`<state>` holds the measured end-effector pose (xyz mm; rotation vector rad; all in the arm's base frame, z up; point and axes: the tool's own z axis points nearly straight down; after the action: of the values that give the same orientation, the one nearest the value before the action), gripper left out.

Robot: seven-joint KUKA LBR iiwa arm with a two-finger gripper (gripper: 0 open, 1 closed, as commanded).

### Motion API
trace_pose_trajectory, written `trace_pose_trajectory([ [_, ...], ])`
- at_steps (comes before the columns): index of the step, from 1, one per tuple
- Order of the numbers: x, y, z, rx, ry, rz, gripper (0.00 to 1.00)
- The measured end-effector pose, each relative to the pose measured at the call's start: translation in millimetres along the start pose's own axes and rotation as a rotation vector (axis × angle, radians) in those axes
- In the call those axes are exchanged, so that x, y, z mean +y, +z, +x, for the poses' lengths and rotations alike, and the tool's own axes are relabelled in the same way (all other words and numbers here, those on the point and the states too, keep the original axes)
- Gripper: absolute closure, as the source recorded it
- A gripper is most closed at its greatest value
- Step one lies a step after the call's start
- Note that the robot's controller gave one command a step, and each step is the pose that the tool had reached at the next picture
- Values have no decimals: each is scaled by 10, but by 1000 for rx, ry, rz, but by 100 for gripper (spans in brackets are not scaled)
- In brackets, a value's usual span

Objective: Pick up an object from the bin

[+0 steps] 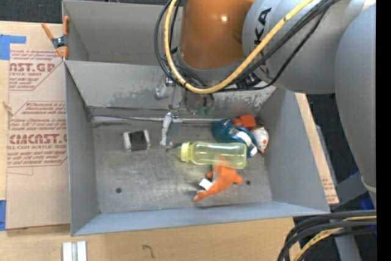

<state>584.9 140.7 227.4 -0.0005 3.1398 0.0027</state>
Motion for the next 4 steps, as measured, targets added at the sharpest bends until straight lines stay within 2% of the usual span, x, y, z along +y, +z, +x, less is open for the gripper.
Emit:
trace_pose_trajectory([
  [1, 0, 0, 0, 0, 0, 0, 0],
  [2, -33, 283, 8, -7, 62, -2, 0],
  [3, -300, 604, 123, 3, 232, 1, 0],
  [4, -461, 1049, 65, -3, 175, 1, 0],
])
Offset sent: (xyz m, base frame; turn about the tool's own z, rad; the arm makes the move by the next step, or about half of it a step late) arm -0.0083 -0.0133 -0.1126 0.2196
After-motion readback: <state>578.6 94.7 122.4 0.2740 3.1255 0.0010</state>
